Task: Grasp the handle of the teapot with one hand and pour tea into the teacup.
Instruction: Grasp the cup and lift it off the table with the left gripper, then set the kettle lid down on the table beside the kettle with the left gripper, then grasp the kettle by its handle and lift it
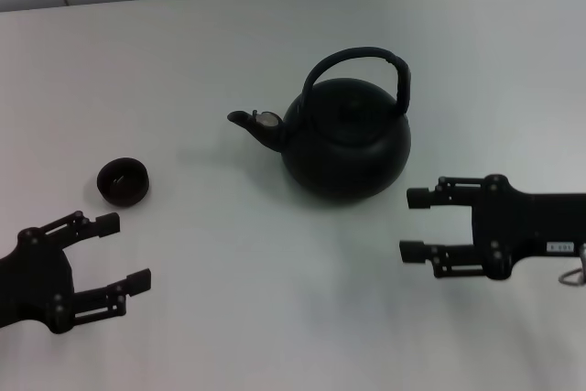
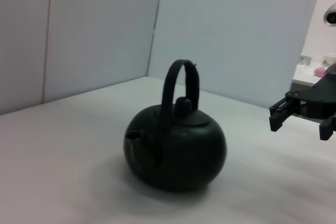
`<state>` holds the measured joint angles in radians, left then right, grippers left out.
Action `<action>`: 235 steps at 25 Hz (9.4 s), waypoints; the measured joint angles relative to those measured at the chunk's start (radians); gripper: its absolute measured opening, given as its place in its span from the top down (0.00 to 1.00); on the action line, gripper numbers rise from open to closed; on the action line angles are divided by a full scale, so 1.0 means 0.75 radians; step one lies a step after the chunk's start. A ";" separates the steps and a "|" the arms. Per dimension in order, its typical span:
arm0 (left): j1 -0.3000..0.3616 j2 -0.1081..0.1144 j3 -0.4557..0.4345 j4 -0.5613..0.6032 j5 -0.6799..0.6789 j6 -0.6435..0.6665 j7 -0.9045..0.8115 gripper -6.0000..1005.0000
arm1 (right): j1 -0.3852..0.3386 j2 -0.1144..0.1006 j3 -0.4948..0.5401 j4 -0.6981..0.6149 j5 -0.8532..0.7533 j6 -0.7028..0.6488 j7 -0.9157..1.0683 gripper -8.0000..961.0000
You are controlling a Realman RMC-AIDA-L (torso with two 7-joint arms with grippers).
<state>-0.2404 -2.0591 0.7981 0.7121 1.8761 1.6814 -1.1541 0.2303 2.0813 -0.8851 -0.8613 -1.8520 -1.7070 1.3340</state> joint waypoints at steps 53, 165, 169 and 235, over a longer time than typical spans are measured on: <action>-0.084 -0.017 0.107 -0.225 -0.205 -0.650 0.073 0.14 | -0.051 0.002 0.014 0.022 0.083 -0.076 -0.089 0.24; -0.199 -0.015 0.774 -0.140 -0.531 -0.697 -0.051 0.13 | -0.026 -0.002 0.035 0.032 0.097 -0.064 -0.082 0.24; -0.080 -0.007 0.764 0.051 -0.532 -0.641 -0.052 0.13 | -0.025 -0.002 0.035 0.037 0.097 -0.062 -0.085 0.24; -0.156 0.124 0.093 0.261 0.102 0.045 -0.224 0.13 | 0.365 0.005 0.370 0.686 0.191 0.683 -0.264 0.24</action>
<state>-0.3575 -1.9660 0.8681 0.9081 1.9526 1.7149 -1.3223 0.5043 2.0853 -0.6076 -0.3470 -1.7086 -1.1945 1.1359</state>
